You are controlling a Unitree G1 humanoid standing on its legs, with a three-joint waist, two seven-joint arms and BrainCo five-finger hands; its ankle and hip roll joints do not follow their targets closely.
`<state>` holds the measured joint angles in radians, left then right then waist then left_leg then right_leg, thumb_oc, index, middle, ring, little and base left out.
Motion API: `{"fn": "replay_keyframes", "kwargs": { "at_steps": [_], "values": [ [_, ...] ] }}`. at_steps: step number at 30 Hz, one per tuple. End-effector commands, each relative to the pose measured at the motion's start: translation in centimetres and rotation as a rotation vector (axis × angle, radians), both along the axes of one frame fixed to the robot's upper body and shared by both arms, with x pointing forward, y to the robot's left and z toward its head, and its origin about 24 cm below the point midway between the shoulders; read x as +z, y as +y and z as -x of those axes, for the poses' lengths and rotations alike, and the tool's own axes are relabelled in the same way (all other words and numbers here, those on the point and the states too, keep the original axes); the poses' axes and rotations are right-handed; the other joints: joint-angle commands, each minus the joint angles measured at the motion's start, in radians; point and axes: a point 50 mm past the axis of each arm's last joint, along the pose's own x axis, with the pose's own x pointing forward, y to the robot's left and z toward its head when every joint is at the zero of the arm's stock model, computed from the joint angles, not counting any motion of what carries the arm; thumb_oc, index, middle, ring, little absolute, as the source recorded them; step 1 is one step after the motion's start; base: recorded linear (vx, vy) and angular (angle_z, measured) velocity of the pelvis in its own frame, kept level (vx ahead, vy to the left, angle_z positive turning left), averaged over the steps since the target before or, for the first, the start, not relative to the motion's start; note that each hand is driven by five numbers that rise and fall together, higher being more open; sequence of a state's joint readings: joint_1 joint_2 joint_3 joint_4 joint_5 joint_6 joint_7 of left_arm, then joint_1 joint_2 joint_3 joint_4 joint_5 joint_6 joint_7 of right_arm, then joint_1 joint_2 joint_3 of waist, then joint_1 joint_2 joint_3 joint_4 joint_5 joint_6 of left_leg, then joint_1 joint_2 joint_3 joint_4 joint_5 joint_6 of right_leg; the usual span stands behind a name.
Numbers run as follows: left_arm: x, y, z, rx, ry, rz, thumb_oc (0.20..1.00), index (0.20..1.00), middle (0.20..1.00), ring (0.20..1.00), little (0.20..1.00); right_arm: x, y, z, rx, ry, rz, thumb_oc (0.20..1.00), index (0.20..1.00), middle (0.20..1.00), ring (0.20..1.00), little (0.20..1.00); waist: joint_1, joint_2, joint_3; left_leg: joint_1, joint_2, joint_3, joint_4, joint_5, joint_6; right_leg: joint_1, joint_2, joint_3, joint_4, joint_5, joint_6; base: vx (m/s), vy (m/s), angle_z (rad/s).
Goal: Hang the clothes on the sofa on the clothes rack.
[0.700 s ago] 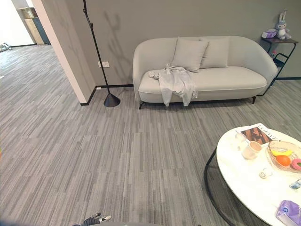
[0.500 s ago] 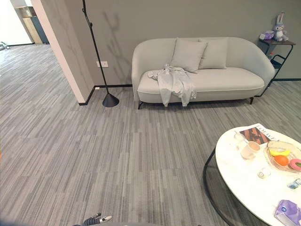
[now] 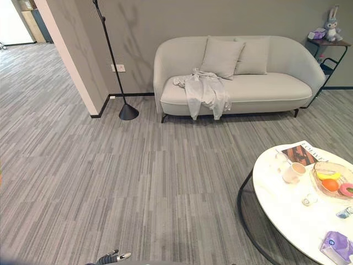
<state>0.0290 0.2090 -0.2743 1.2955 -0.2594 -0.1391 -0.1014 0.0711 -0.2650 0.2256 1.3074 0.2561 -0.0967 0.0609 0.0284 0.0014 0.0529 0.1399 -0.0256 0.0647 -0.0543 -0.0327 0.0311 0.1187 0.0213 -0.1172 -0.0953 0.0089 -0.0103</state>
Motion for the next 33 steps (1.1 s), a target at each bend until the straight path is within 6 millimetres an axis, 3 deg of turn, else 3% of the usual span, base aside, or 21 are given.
{"fn": "replay_keyframes", "kwargs": {
  "at_steps": [1,8,21,23,25,26,27,30,33],
  "values": [
    [0.4,0.1,-2.1,-0.007,-0.046,-0.01,1.0,1.0,1.0,1.0,1.0,0.2,-0.5,-0.9,0.023,-0.011,0.009,1.0,1.0,1.0,1.0,1.0,-0.012,-0.023,-0.025,-0.007,0.043,-0.096,-0.033,-0.001,-0.071,0.013,-0.08,0.026,0.008,-0.002,0.12,0.0,0.0,0.0],
    [0.6,-0.1,-3.3,-0.021,-0.088,-0.017,1.0,1.0,1.0,1.0,1.0,0.3,-0.4,-1.5,0.025,-0.031,0.001,1.0,1.0,1.0,1.0,1.0,-0.011,-0.025,-0.025,-0.003,0.044,-0.105,-0.033,-0.003,-0.068,0.016,-0.076,0.033,0.008,-0.005,0.115,0.02,-0.025,0.0],
    [0.5,0.3,-2.6,0.026,-0.069,-0.007,1.0,1.0,1.0,1.0,1.0,0.3,-0.8,-1.0,-0.035,-0.029,-0.001,1.0,1.0,1.0,1.0,1.0,-0.012,-0.026,-0.02,0.002,0.052,-0.108,-0.033,-0.005,-0.079,0.02,-0.069,0.022,0.008,-0.013,0.109,0.01,-0.028,0.0],
    [0.9,0.7,-3.8,0.041,-0.105,-0.013,1.0,1.0,1.0,1.0,1.0,0.7,-1.0,-2.8,-0.026,-0.088,-0.002,1.0,1.0,1.0,1.0,1.0,-0.002,-0.046,0.033,-0.094,0.063,-0.118,0.129,-0.019,-0.106,0.012,-0.055,0.033,0.008,-0.02,0.082,-0.05,-0.196,0.06],
    [1.0,0.6,-4.2,0.045,-0.119,-0.005,1.0,1.0,1.0,1.0,1.0,0.8,-1.0,-3.1,-0.024,-0.1,-0.003,1.0,1.0,1.0,1.0,1.0,0.003,-0.048,0.051,-0.142,0.058,-0.124,0.213,-0.018,-0.114,0.011,-0.051,0.034,0.011,-0.023,0.071,-0.03,-0.102,-0.07],
    [1.1,0.5,-4.4,0.052,-0.129,0.001,1.0,1.0,1.0,1.0,1.0,0.8,-1.0,-3.2,-0.022,-0.11,-0.007,1.0,1.0,1.0,1.0,1.0,0.008,-0.051,0.066,-0.192,0.053,-0.136,0.31,-0.003,-0.117,0.014,-0.046,0.038,0.017,-0.027,0.058,-0.05,-0.165,-0.08],
    [1.3,0.4,-5.1,0.066,-0.154,0.012,1.0,1.0,1.0,1.0,1.0,1.0,-1.1,-3.6,-0.021,-0.128,-0.004,1.0,1.0,1.0,1.0,1.0,0.019,-0.051,0.099,-0.263,0.041,-0.168,0.419,0.051,-0.117,0.016,-0.04,0.04,0.029,-0.029,0.043,-0.04,-0.149,0.08],
    [1.4,0.1,-5.6,0.087,-0.17,0.023,1.0,1.0,1.0,1.0,1.0,1.3,-1.2,-4.6,-0.012,-0.16,0.001,1.0,1.0,1.0,1.0,1.0,0.028,-0.056,0.143,-0.421,-0.018,-0.235,0.634,0.123,-0.098,0.024,-0.025,0.046,0.032,-0.039,0.026,0.05,-0.137,0.14],
    [1.3,0.1,-5.4,0.121,-0.171,0.034,1.0,1.0,1.0,1.0,1.0,1.2,-1.0,-4.6,-0.01,-0.163,-0.006,1.0,1.0,1.0,1.0,1.0,0.043,-0.05,0.132,-0.459,-0.029,-0.209,0.541,0.096,-0.087,0.05,-0.011,0.058,0.017,-0.064,0.029,0.26,-0.031,-0.12]
  ]
}}
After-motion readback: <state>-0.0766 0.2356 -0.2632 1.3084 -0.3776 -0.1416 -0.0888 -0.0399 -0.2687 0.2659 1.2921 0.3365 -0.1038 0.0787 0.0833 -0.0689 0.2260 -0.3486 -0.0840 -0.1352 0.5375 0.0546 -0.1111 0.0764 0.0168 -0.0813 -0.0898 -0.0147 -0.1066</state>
